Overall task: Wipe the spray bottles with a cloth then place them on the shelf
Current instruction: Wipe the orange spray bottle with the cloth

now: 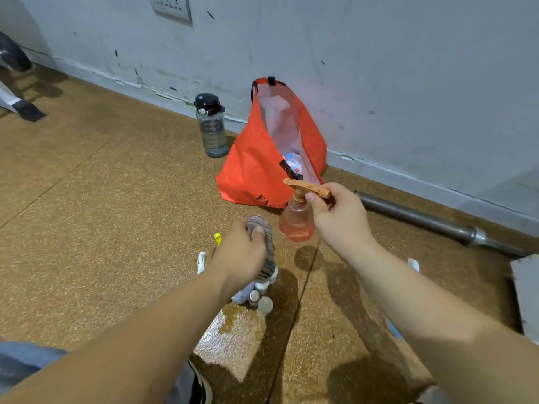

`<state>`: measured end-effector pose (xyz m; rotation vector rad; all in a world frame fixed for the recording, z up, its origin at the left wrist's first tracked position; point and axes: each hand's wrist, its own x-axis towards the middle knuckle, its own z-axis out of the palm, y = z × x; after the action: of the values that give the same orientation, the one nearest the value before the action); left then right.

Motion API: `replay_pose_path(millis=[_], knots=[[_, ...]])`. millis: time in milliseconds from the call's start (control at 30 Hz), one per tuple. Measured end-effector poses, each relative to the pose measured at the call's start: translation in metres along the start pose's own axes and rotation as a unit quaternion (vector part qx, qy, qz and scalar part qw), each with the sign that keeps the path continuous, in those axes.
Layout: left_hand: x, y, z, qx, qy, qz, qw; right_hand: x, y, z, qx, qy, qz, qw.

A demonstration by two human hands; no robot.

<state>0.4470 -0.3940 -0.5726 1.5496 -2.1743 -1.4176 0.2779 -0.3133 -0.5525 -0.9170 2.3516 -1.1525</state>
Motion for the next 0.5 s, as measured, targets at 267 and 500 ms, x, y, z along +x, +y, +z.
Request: replay_pose_path(millis=[267,500], knots=[[-0.036,0.066,-0.002,-0.121,0.042,0.121,0.984,-0.07,-0.016,-0.107,0.001,-0.039,0.013,0.999],[-0.073,0.12,-0.006,-0.154,0.004,0.254,0.955,-0.115,-0.015,-0.155,0.075,-0.069,0.076,0.992]])
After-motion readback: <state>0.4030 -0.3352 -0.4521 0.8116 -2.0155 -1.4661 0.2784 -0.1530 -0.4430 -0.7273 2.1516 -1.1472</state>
